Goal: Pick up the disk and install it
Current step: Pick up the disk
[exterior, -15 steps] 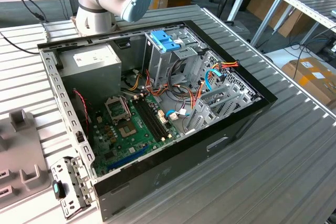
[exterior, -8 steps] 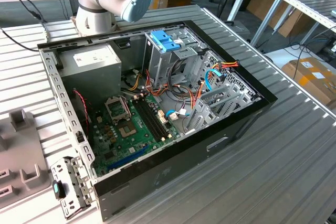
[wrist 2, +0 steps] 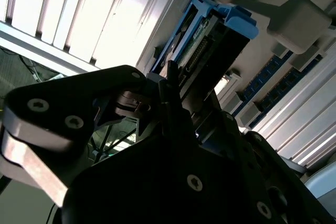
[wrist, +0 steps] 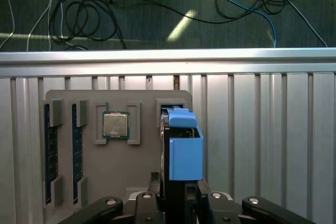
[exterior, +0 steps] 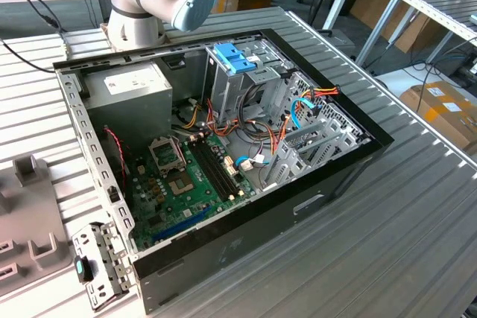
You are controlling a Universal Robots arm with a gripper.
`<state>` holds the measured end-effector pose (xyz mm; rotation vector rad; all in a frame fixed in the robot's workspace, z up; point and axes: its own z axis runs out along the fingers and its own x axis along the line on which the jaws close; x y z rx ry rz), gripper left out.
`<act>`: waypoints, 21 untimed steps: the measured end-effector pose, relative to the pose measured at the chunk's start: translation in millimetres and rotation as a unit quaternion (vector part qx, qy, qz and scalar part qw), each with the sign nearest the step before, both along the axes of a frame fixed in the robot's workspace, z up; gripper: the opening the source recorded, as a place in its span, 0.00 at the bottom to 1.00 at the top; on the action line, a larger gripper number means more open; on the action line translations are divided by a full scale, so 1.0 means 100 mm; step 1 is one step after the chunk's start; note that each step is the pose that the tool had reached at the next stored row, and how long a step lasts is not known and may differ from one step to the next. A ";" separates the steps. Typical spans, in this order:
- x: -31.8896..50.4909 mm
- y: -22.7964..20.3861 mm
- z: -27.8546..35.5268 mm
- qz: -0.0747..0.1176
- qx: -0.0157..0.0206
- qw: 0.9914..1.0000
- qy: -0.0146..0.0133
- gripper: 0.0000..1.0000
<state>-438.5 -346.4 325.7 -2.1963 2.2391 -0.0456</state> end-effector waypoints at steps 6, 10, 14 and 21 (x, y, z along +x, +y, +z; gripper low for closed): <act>-0.004 0.000 0.000 0.000 0.000 1.000 0.000 0.35; -0.005 0.000 0.000 0.000 0.000 1.000 0.000 0.35; -0.007 0.000 0.010 0.000 0.000 1.000 0.000 0.35; -0.006 0.000 0.237 0.000 0.000 1.000 0.000 0.35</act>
